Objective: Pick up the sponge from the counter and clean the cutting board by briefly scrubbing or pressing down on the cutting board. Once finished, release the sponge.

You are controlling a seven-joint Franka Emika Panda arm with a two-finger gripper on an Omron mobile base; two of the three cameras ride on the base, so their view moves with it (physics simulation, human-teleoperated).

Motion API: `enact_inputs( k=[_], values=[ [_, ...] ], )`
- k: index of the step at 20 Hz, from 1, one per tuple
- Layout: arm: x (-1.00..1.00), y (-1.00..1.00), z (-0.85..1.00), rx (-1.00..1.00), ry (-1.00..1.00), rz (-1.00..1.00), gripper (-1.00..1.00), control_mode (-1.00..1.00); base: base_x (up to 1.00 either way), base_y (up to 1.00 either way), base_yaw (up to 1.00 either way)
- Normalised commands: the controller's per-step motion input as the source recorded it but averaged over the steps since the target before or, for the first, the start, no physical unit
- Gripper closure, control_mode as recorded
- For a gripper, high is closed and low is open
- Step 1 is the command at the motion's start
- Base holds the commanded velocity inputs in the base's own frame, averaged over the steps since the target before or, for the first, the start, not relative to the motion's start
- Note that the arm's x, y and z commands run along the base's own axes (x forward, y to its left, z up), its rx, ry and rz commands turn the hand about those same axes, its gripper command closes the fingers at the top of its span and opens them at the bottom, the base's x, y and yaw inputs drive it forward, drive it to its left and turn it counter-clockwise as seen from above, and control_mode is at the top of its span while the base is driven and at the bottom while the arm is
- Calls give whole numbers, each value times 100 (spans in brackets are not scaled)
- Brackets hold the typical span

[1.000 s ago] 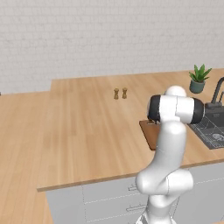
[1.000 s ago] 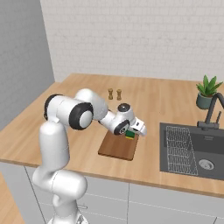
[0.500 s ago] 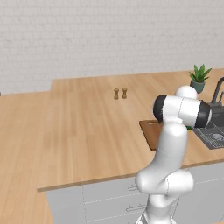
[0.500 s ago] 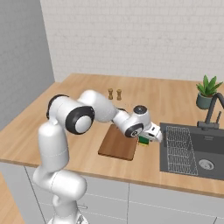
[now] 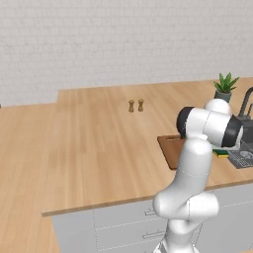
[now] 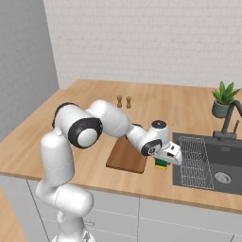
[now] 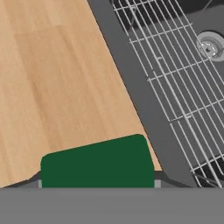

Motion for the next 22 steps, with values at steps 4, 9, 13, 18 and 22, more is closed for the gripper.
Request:
enact_inputs(
  k=[4,9,13,18,22],
  values=[
    [-24,0,-25,0,6,0,100,-100,0,0,0],
    [-9,0,-19,0,0,0,100,-100,0,0,0],
    [0,0,-17,0,0,0,100,-100,0,0,0],
    [0,0,-14,0,0,0,100,-100,0,0,0],
    [0,0,-18,0,0,0,100,-100,0,0,0]
  ],
)
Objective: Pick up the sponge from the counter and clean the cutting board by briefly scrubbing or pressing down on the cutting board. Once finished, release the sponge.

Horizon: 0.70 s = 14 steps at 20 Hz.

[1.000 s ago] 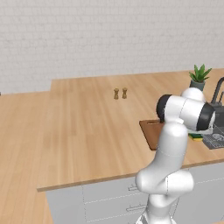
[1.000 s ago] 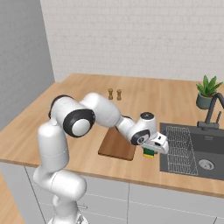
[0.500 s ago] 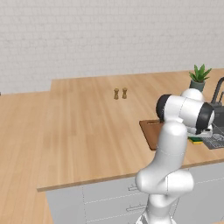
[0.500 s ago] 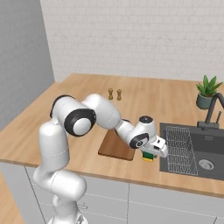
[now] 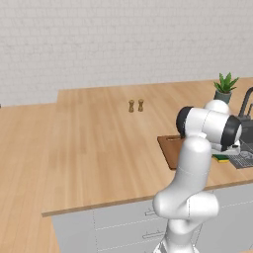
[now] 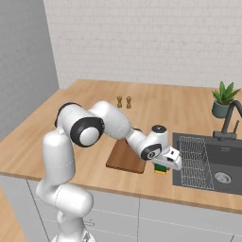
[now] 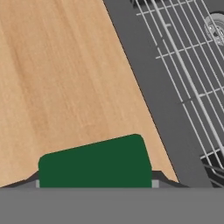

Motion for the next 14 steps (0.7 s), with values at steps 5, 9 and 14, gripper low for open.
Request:
enact_inputs(
  k=[5,9,14],
  values=[
    [0,0,-2,0,0,0,-100,-100,0,0,0],
    [0,0,0,0,0,0,-100,-100,0,0,0],
    [0,0,0,0,0,0,-100,-100,0,0,0]
  ],
)
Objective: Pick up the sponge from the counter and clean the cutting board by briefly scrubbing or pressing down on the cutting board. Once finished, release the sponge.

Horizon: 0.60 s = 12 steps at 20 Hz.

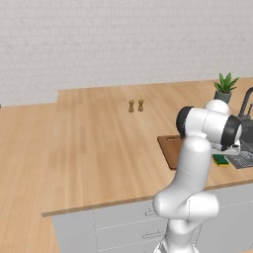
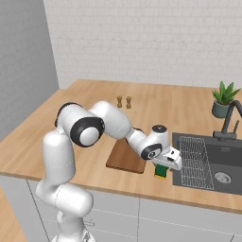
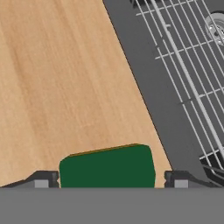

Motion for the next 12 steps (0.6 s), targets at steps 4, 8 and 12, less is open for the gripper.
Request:
enact_inputs(
  k=[4,8,12],
  values=[
    [0,0,0,0,0,0,-100,-100,0,0,0],
    [-26,0,39,0,0,0,-100,-100,0,0,0],
    [-50,16,78,0,-6,0,-100,-100,0,0,0]
  ],
)
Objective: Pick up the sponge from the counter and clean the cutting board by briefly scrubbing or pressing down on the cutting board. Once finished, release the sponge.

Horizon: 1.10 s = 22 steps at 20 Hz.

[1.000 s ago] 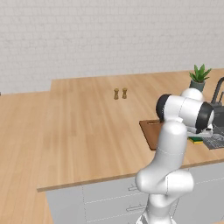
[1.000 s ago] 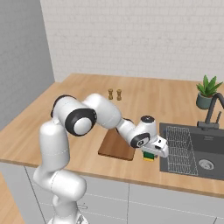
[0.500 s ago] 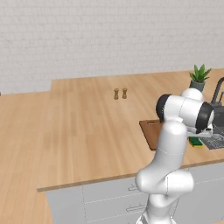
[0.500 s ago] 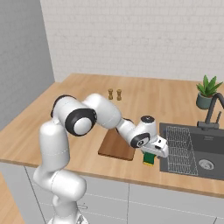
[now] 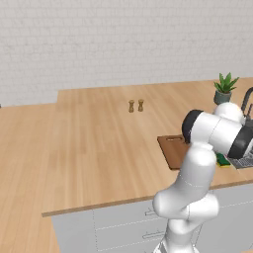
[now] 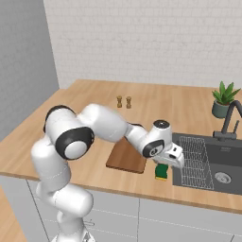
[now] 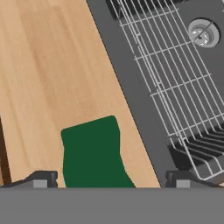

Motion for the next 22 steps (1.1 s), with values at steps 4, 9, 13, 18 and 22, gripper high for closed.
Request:
enact_inputs(
  k=[4,9,13,18,22],
  values=[
    [-36,57,73,0,-9,0,-100,-100,0,0,0],
    [-19,84,71,0,-1,0,-100,-100,0,0,0],
    [-30,100,59,0,0,3,-100,-100,0,0,0],
    [-31,100,58,0,0,5,-100,-100,0,0,0],
    [-38,89,48,0,0,6,-100,-100,0,0,0]
  ],
)
